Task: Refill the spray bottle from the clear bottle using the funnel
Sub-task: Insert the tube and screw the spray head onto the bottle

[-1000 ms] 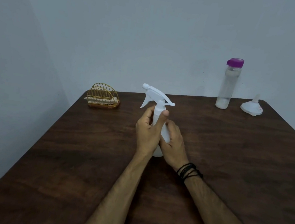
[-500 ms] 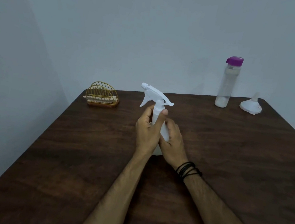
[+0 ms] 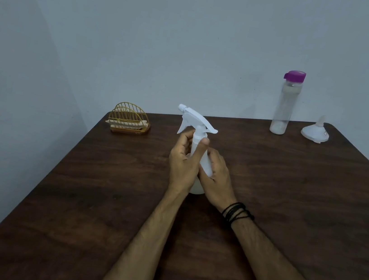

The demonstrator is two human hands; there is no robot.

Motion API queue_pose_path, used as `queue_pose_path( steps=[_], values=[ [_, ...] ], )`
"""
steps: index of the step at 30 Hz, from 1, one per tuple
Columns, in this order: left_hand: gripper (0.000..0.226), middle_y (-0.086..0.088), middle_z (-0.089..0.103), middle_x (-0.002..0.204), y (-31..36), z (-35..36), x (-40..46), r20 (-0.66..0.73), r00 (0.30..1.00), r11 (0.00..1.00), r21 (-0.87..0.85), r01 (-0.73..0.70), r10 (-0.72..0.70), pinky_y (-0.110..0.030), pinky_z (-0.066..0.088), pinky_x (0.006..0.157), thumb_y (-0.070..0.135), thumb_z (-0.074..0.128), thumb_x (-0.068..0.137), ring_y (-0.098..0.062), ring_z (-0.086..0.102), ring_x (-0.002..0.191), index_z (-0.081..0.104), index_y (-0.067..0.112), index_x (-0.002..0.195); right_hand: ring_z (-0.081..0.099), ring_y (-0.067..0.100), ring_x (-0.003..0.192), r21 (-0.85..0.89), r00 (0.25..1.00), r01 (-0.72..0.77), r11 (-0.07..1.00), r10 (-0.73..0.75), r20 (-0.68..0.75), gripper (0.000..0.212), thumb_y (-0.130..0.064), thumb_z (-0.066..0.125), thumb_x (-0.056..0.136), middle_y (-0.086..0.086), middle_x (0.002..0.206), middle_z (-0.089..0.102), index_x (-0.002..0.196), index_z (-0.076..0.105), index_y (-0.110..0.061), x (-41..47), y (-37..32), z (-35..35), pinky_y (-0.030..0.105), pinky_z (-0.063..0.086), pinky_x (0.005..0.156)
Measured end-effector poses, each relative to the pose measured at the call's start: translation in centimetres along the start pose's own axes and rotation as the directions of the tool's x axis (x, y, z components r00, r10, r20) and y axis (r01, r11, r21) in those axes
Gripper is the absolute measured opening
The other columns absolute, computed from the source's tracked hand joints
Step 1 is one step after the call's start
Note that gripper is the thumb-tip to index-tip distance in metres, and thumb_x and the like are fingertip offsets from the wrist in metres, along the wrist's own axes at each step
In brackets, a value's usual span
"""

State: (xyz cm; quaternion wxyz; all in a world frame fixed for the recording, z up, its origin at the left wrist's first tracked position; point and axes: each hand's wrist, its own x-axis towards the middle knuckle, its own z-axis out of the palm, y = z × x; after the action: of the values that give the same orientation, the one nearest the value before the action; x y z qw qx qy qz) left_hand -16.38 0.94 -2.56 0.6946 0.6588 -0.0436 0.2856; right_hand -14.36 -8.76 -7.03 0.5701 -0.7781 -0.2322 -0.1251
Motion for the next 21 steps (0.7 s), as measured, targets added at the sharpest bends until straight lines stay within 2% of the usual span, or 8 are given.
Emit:
queue_pose_path(
  steps=[2,4,8,11,13,16,19,21],
  values=[
    [0.013,0.014,0.072,0.097,-0.02,-0.43,0.25,0.062,0.998,1.0,-0.028,0.014,-0.012,-0.019,0.053,0.076,0.03,0.06,0.098,-0.002,0.067,0.093,0.07,0.028,0.106,0.051,-0.001,0.11,0.004,1.0,-0.006,1.0,0.006,-0.005,0.044,-0.061,0.051,0.086,-0.018,0.114,0.056,0.122,0.052,-0.034,-0.01,-0.17,0.03,0.015,0.043,0.085],
    [0.016,0.015,0.072,0.095,0.18,-0.53,0.31,0.086,0.996,0.998,-0.059,0.034,-0.029,-0.016,0.052,0.075,0.03,0.056,0.1,0.001,0.065,0.091,0.071,0.03,0.104,0.053,0.001,0.107,0.011,1.0,-0.004,1.0,0.004,-0.016,0.042,-0.062,0.051,0.086,-0.021,0.11,0.056,0.118,0.053,-0.034,0.0,-0.39,0.02,0.014,0.043,0.083],
    [0.015,0.014,0.076,0.104,0.1,-0.16,-0.06,-0.074,0.996,0.988,-0.151,0.043,-0.055,-0.017,0.053,0.08,0.018,0.062,0.098,-0.003,0.069,0.101,0.065,0.022,0.112,0.055,0.003,0.105,0.029,1.0,0.002,1.0,-0.002,-0.02,0.046,-0.06,0.053,0.086,-0.016,0.109,0.058,0.117,0.057,-0.026,-0.01,-0.49,-0.07,0.017,0.044,0.083],
    [0.005,0.014,0.076,0.095,-0.25,-0.23,-0.09,-0.132,0.991,0.989,-0.146,0.012,-0.032,-0.015,0.052,0.073,0.015,0.061,0.099,0.001,0.069,0.091,0.064,0.016,0.103,0.054,0.006,0.108,0.023,1.0,-0.008,1.0,0.009,-0.006,0.051,-0.061,0.053,0.084,-0.011,0.114,0.058,0.12,0.055,-0.025,0.0,-0.57,-0.08,0.019,0.046,0.084],
    [0.006,0.012,0.075,0.095,-0.24,-0.02,-0.15,-0.124,0.992,0.992,-0.127,0.003,-0.019,-0.015,0.052,0.074,0.02,0.064,0.097,0.0,0.069,0.091,0.063,0.018,0.102,0.054,0.006,0.108,0.024,1.0,-0.006,1.0,0.006,-0.002,0.051,-0.06,0.052,0.084,-0.011,0.114,0.058,0.121,0.055,-0.024,-0.04,-0.59,-0.16,0.02,0.046,0.086],
    [0.028,0.002,0.074,0.106,-0.03,0.34,-0.22,-0.106,0.994,0.996,-0.085,0.013,-0.022,-0.022,0.055,0.08,0.035,0.075,0.084,-0.011,0.071,0.101,0.063,0.026,0.108,0.053,0.005,0.11,0.031,1.0,0.002,1.0,-0.003,0.012,0.053,-0.058,0.051,0.085,-0.011,0.114,0.058,0.124,0.054,-0.022,-0.08,-0.54,-0.24,0.02,0.045,0.089],
    [0.019,0.012,0.073,0.106,0.0,-0.12,-0.03,-0.028,1.0,0.998,-0.064,-0.006,0.004,-0.02,0.053,0.082,0.029,0.067,0.093,-0.005,0.068,0.103,0.065,0.032,0.112,0.054,0.007,0.108,0.029,1.0,-0.024,0.999,0.023,0.012,0.051,-0.06,0.05,0.084,-0.011,0.113,0.058,0.122,0.054,-0.025,-0.07,-0.61,-0.19,0.019,0.046,0.086],
    [0.017,0.016,0.073,0.104,0.05,-0.45,0.1,0.021,1.0,0.999,-0.051,-0.012,0.013,-0.018,0.052,0.081,0.026,0.058,0.1,-0.001,0.067,0.1,0.067,0.028,0.113,0.055,0.007,0.106,0.031,1.0,-0.018,0.999,0.018,0.001,0.05,-0.061,0.051,0.084,-0.012,0.11,0.058,0.118,0.056,-0.025,-0.03,-0.7,-0.15,0.019,0.046,0.084]
  ],
)
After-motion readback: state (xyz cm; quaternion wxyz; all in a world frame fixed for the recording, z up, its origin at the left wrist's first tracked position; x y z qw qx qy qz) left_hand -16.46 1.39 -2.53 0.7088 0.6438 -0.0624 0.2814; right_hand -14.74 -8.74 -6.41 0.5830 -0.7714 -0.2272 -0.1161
